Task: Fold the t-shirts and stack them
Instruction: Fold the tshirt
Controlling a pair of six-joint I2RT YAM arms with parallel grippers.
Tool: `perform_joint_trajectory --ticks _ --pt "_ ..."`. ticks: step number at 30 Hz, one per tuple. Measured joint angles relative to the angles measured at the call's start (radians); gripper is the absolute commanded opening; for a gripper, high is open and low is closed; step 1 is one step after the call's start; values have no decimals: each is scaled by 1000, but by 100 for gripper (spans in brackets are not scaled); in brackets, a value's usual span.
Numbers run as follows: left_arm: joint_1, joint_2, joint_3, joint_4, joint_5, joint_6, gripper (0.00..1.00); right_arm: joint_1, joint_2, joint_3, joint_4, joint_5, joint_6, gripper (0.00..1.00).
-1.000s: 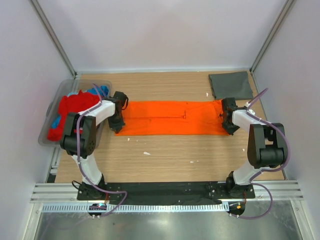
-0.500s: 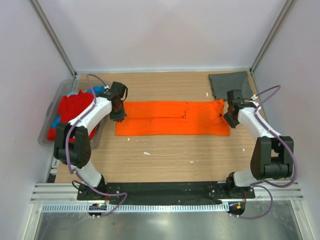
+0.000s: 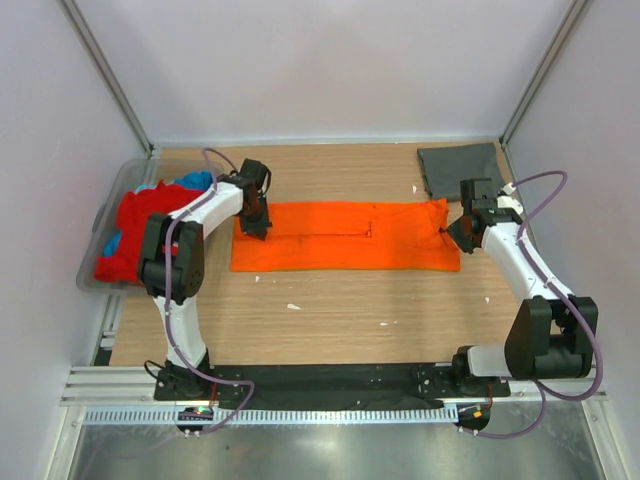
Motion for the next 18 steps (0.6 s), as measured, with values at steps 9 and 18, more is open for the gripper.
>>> perform_joint_trajectory --ticks 9,18 --pt "-11 -4 -101 -45 -104 -40 0 0 -72 23 -2 -44 -47 31" --pt "-27 -145 -309 -52 -171 -113 0 0 -113 29 -30 -102 -64 31"
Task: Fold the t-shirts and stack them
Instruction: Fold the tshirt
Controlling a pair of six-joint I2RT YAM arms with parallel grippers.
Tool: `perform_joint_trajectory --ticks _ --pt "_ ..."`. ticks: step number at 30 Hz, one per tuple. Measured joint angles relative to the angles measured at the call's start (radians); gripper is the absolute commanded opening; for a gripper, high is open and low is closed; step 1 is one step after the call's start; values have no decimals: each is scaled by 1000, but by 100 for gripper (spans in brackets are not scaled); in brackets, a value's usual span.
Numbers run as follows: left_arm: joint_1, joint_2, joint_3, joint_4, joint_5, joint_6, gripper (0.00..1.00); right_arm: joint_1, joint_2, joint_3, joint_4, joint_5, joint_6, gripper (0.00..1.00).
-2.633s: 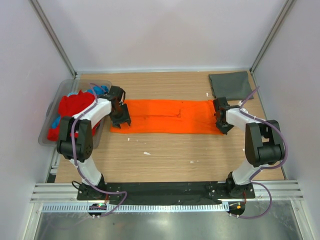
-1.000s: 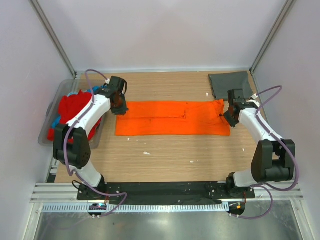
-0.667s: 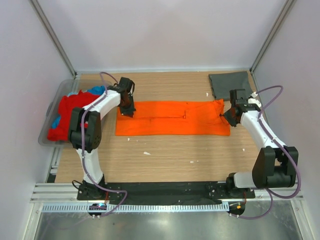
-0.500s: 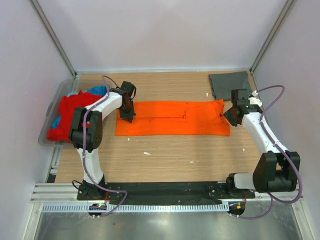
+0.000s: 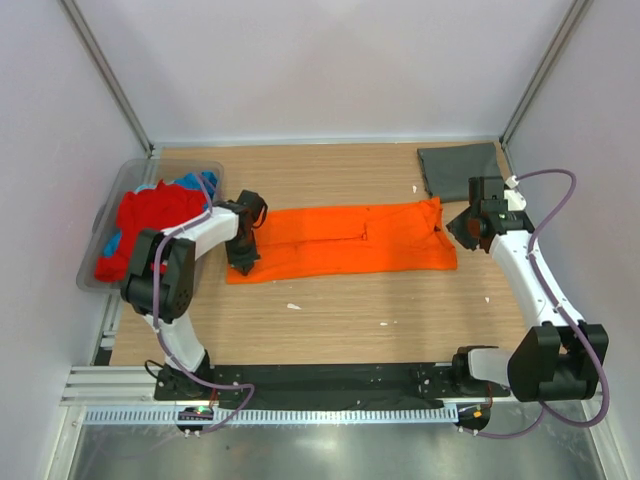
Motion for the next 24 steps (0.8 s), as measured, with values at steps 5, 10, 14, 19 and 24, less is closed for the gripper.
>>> perform_joint_trajectory --ticks 5,10,14,19,24 --pt "-28 -88 -108 -16 -29 -63 0 0 -22 1 -35 -13 -1 31" --pt "-29 -190 -140 -70 -78 -106 3 0 -57 1 -46 -21 0 33" --pt "-29 -224 -38 -125 -98 -111 10 0 -82 -17 -32 -32 11 34" --pt "-29 -214 131 -99 -53 -62 16 16 -51 -70 8 -51 77 39" --pt "-29 -144 224 -42 37 13 20 64 71 -78 66 -44 149 39"
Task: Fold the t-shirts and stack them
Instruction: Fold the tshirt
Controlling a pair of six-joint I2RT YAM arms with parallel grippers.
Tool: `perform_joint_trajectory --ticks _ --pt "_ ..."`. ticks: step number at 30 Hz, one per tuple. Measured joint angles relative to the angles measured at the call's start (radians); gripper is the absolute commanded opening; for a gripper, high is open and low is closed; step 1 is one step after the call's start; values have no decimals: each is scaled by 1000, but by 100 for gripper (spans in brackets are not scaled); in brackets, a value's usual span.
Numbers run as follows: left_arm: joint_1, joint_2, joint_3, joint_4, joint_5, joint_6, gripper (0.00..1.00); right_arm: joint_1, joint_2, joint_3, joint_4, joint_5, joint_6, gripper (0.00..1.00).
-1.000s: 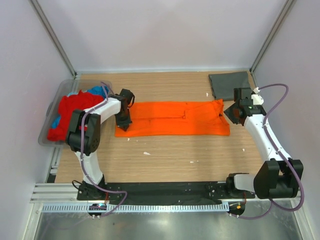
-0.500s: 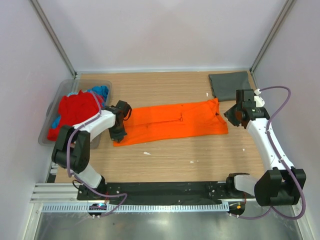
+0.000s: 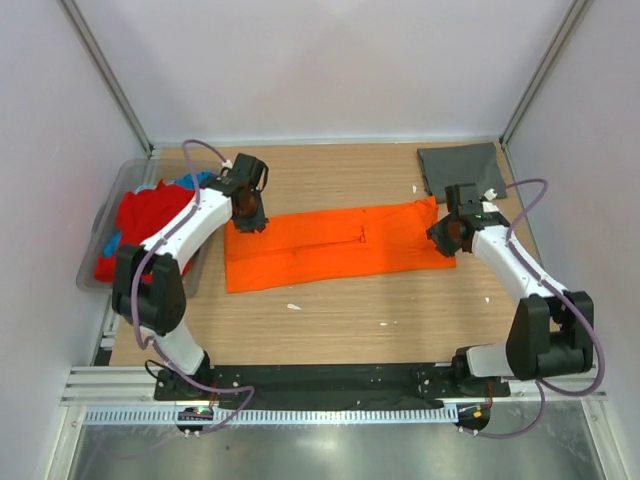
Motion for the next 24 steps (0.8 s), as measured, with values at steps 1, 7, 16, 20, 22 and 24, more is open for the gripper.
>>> perform_joint_trajectory --ticks 1,7,16,20,22,24 --pt "0 22 11 12 8 10 18 15 24 0 12 8 9 39" --pt "0 255 105 29 23 66 13 88 170 8 90 52 47 38" --pt "14 374 101 4 -4 62 14 89 253 18 126 66 52 38" --pt "14 326 28 7 -6 58 14 89 252 27 127 77 40 39" --pt "14 289 -27 15 -13 55 14 89 250 27 124 82 34 39" --pt "14 241 -95 19 -19 49 14 89 248 27 122 84 34 41"
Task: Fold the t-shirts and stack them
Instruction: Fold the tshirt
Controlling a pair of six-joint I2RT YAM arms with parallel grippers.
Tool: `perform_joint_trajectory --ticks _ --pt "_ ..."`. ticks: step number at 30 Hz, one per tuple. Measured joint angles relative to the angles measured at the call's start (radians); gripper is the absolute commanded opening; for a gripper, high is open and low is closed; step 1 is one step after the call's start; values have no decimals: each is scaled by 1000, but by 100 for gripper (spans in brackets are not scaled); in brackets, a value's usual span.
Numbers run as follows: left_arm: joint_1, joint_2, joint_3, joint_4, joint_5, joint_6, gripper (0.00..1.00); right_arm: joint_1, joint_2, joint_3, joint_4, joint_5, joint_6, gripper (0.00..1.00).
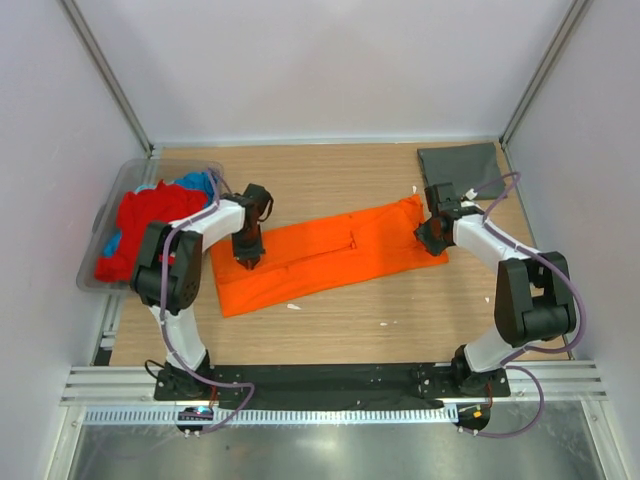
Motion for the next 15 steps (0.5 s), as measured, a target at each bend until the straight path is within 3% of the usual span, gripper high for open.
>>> perform_joint_trajectory --ticks 7,15 --pt "-2 -158 -205 -20 -18 -39 22 37 0 0 -1 -2 1 48" --pt "-1 -244 -140 -86 -69 -44 35 110 120 106 -12 25 -8 47"
